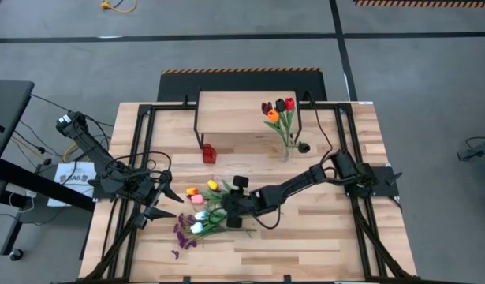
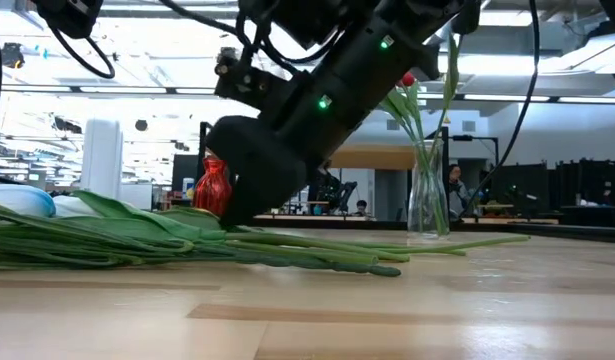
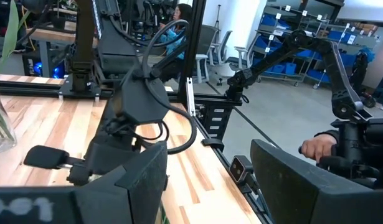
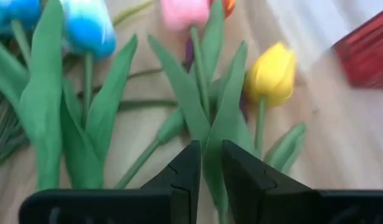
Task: Pick and place flowers into a vace then onto a shelf
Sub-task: Put the light pink flower into the transparent vase
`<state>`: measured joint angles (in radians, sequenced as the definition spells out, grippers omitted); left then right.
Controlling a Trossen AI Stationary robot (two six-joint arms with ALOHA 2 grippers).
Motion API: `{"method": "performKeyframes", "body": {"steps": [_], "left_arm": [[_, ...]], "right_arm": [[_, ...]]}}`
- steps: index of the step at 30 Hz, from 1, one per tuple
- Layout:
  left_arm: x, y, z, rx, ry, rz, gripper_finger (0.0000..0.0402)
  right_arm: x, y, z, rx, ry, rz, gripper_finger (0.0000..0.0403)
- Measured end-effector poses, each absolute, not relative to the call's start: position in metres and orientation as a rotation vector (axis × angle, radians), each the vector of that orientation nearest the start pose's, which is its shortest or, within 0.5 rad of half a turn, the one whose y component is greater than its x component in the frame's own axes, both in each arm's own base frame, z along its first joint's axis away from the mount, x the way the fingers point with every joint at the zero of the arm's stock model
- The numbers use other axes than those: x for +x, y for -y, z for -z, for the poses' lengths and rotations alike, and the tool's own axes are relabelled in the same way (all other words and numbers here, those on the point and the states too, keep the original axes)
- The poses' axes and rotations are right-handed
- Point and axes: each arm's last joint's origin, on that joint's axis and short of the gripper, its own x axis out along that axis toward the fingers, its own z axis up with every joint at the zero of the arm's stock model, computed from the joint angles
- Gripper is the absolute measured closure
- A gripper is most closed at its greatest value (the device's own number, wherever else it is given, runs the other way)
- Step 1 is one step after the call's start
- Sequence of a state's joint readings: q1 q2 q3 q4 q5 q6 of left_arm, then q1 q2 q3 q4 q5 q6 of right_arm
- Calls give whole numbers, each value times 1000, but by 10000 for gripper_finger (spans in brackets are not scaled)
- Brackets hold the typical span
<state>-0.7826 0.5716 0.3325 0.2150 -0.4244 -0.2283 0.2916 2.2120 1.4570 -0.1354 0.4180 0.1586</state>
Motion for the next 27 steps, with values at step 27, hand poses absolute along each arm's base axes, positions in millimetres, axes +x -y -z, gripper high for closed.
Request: {"method": "performKeyframes", "body": {"steps": [27], "left_arm": [[111,93,-244,-212,-61,354,180]], "right_arm": [[420,-154,-191,-237,-698,206,402]]}}
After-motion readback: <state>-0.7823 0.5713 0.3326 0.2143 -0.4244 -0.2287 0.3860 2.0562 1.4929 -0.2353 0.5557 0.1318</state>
